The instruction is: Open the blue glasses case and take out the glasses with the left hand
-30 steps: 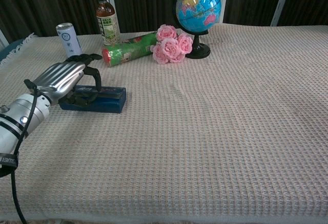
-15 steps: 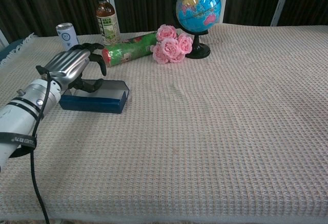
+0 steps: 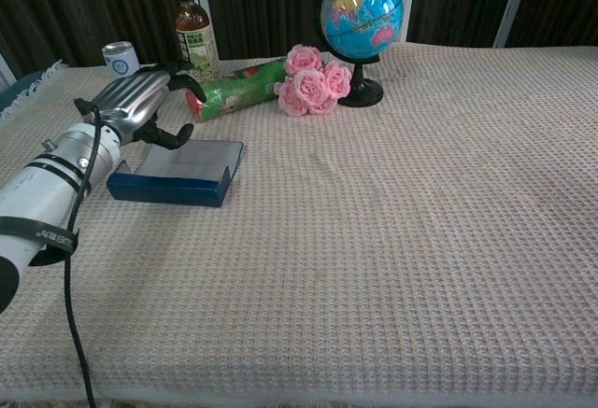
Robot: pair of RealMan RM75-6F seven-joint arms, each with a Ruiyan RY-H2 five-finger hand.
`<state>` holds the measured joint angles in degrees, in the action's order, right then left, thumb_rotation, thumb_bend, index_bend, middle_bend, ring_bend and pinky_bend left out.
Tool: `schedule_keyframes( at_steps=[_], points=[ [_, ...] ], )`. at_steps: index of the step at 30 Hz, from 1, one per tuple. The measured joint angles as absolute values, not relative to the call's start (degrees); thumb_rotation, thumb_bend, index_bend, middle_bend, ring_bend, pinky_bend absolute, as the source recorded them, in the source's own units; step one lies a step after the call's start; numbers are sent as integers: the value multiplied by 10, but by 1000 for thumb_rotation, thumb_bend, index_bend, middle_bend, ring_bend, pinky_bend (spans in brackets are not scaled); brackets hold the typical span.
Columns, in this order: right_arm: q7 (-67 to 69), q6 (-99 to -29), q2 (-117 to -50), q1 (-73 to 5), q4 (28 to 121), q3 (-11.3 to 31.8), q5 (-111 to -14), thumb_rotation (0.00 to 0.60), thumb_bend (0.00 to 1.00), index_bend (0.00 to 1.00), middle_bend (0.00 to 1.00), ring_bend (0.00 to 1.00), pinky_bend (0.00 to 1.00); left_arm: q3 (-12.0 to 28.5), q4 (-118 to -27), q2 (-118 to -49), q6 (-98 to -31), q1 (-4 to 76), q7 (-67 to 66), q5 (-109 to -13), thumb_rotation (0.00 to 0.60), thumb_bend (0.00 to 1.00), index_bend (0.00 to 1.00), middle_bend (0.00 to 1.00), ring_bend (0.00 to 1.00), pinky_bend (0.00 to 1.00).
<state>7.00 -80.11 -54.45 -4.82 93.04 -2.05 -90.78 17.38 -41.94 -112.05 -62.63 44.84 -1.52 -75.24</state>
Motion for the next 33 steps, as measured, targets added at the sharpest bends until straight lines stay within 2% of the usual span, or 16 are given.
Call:
schedule_keyframes(
  at_steps=[2,6,9,18,22,28,33],
  points=[
    [66,-802,-545,-48,930,-21,-910,600,25,0,0,0,0,158,-473,-1089,-628,433,-19,-760,600,690,387,36,0,0],
    [60,-803,-548,-47,933,-25,-917,600,26,0,0,0,0,117,-573,-1017,-634,398,-33,-778,600,708,392,36,0,0],
    [55,-803,-549,-47,935,-27,-922,600,26,0,0,0,0,87,-616,-971,-631,371,-51,-782,600,708,367,19,0,0],
    [44,-801,-553,-46,936,-29,-923,600,26,0,0,0,0,60,-612,-939,-608,338,-81,-763,600,704,358,0,0,0],
    [40,-799,-554,-47,937,-28,-921,600,26,0,0,0,0,56,-600,-938,-609,330,-71,-764,600,705,393,0,0,0],
    [39,-796,-554,-48,938,-28,-920,600,26,0,0,0,0,45,-595,-936,-633,319,-57,-785,600,755,472,9,0,0],
    [42,-800,-553,-47,939,-29,-922,600,26,0,0,0,0,18,-595,-929,-673,300,-37,-827,600,763,498,14,0,0]
  ],
)
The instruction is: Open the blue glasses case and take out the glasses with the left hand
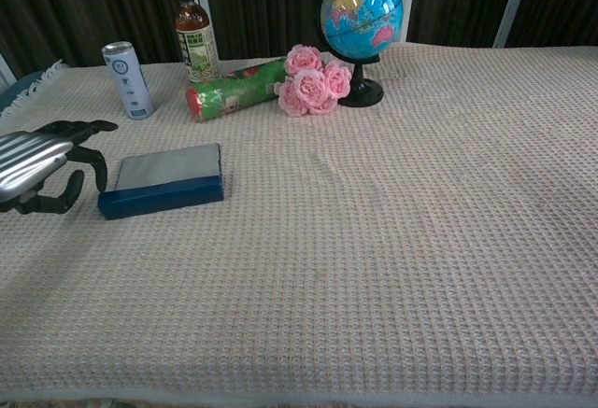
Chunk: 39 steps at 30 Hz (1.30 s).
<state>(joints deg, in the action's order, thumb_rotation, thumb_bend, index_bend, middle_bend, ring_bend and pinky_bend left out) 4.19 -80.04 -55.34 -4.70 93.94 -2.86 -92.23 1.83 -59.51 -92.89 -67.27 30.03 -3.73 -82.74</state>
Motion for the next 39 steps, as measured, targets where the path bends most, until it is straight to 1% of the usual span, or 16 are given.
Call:
schedule_keyframes(
  at_steps=[5,7,21,30,33,37,39],
  points=[
    [46,-806,-553,-44,938,-29,-925,600,26,0,0,0,0,-16,-614,-917,-694,279,-26,-864,600,764,497,14,0,0],
    [46,-808,-553,-44,939,-30,-928,600,26,0,0,0,0,-23,-619,-915,-696,275,-26,-871,600,761,488,13,0,0],
    [56,-813,-551,-42,936,-30,-930,600,26,0,0,0,0,-40,-650,-912,-717,262,-34,-910,600,751,468,9,0,0],
    [61,-817,-549,-40,935,-31,-934,600,26,0,0,0,0,-56,-677,-911,-716,258,-41,-935,600,746,450,3,0,0],
    [65,-818,-548,-40,934,-31,-934,600,26,0,0,0,0,-61,-687,-912,-719,258,-39,-947,600,707,445,2,0,0],
    [70,-822,-547,-39,933,-32,-937,600,26,0,0,0,0,-67,-699,-915,-717,258,-43,-958,600,588,443,0,0,0],
    [73,-824,-546,-38,932,-32,-939,600,26,0,0,0,0,-68,-702,-921,-713,259,-44,-960,600,561,442,0,0,0]
  ],
)
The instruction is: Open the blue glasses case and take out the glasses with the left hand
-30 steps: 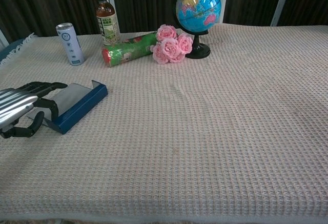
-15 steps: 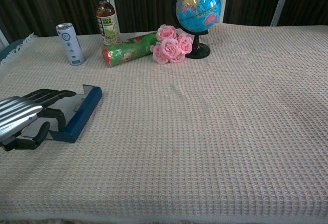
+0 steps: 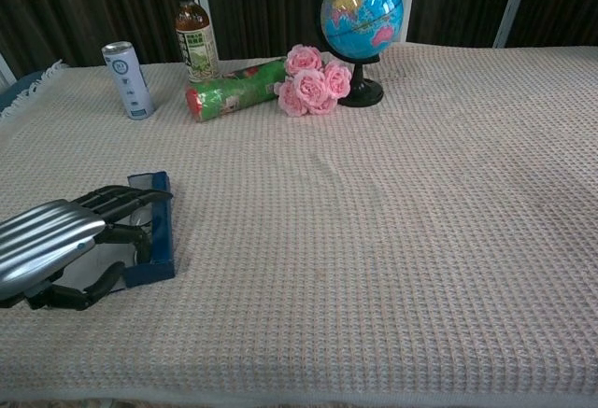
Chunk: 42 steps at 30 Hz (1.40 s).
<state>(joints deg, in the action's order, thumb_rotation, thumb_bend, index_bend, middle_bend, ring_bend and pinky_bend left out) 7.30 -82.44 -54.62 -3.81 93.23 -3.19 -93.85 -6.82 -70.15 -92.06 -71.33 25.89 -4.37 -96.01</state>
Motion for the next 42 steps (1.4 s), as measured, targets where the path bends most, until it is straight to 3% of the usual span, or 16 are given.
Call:
schedule_keyframes(
  at_steps=[13,42],
  points=[
    [105,-845,-540,-31,919,-33,-949,600,26,0,0,0,0,-57,-694,-980,-704,270,-49,-973,600,554,375,0,0,0],
    [126,-853,-534,-26,909,-31,-946,600,26,0,0,0,0,49,-630,-1040,-638,334,-76,-879,600,544,270,0,0,0]
  ],
)
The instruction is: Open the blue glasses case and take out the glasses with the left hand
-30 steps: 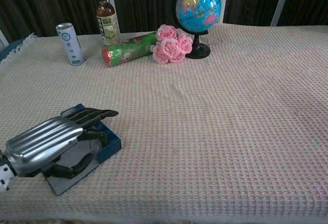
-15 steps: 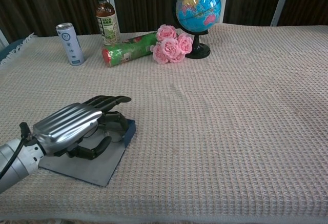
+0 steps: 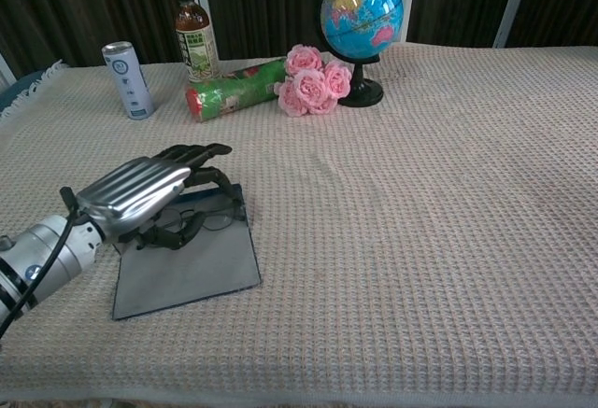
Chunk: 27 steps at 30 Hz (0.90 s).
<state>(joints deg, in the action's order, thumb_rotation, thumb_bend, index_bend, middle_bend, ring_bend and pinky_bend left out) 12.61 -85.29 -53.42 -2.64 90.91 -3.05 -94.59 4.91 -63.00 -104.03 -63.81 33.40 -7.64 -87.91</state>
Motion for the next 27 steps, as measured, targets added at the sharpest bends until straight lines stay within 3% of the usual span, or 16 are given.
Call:
schedule_keyframes(
  at_steps=[6,13,20,27],
  points=[
    [126,-853,-534,-26,909,-30,-947,600,26,0,0,0,0,66,-613,-1039,-622,341,-84,-849,600,544,264,0,0,0],
    [125,-853,-535,-26,908,-30,-945,600,26,0,0,0,0,50,-646,-1019,-657,334,-72,-875,600,532,344,0,0,0],
    [120,-851,-537,-26,909,-32,-950,600,26,0,0,0,0,50,-677,-1007,-684,322,-66,-872,600,438,374,0,0,0],
    [122,-851,-536,-27,908,-32,-951,600,26,0,0,0,0,76,-704,-999,-668,314,-92,-812,600,399,376,1,0,1]
  ],
)
